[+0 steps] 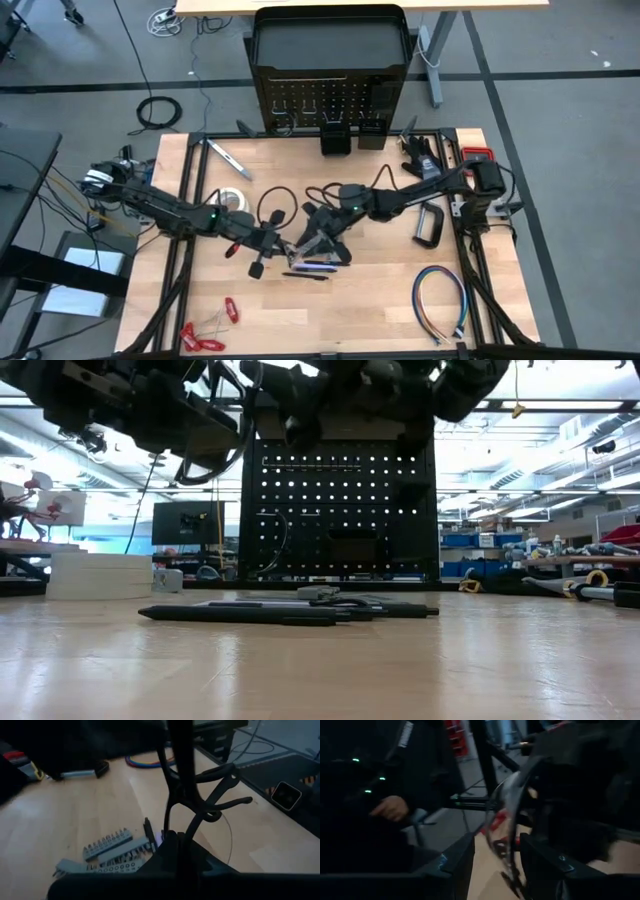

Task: Hang tools onto peg board
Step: Hang the black safety glasses on the peg board

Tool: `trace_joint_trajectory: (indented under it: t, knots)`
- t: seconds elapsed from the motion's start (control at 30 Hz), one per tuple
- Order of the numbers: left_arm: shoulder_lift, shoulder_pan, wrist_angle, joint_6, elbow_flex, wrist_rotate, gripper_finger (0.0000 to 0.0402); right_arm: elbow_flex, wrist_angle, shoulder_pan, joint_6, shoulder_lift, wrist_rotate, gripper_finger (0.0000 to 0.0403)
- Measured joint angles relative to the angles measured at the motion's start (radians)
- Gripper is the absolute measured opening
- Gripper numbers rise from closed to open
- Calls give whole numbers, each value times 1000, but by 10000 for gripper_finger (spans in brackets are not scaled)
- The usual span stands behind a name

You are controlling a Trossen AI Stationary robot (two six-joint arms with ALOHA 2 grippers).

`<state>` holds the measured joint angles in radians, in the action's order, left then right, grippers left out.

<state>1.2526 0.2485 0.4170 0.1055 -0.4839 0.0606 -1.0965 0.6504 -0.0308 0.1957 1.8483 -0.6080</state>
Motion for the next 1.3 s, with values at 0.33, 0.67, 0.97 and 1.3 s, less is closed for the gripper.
trace_joint_trajectory:
  t: [0.33,0.67,0.97,1.3]
  knots:
    - [-1,0,-3,15,0,3,5,-2,6,14,-21,-1,-25,145]
    - [-1,0,6,16,0,-67,5,-2,-1,0,-56,-1,13,82]
    - [-1,0,9,17,0,-70,7,-2,-2,-1,-65,-1,5,33]
    - [-70,0,-117,18,-2,-144,49,-2,-3,0,-60,-1,-8,34]
